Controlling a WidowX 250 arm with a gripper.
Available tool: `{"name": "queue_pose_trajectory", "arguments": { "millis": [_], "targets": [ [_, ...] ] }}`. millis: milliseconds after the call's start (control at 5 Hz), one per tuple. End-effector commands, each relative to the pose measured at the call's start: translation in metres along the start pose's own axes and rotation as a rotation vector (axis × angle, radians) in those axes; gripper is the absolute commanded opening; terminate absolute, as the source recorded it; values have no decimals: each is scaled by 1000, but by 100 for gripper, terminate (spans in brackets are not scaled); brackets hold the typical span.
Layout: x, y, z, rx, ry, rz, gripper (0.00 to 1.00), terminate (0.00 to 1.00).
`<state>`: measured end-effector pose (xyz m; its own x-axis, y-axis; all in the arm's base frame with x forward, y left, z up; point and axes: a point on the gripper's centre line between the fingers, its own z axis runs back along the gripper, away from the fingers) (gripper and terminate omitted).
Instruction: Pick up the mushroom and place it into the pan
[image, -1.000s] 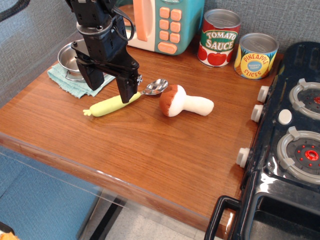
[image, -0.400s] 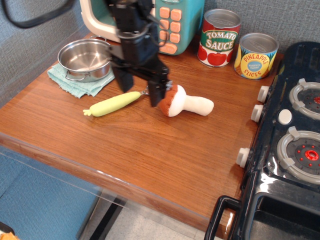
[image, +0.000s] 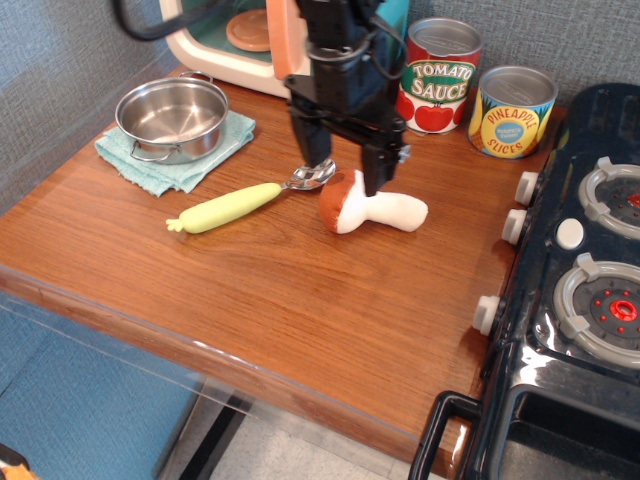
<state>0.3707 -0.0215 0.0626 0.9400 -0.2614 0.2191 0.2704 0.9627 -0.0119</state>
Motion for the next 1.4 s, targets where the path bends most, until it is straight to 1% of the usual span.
{"name": "queue_pose_trajectory", "arguments": {
  "millis": [0,200,400,600,800,1000,1200],
  "targets": [
    [14,10,-6,44,63,38,100,0],
    [9,13,-11,49,124,59,100,0],
    [7,10,-14,35,140,47,0,0],
    [7,4,-1,40,130,4,0,0],
    [-6,9,33,105,76,-3,0,0],
    [-23,35,55,156,26,93,0,0],
    [-23,83,62,228,48,214,0,0]
  ]
}}
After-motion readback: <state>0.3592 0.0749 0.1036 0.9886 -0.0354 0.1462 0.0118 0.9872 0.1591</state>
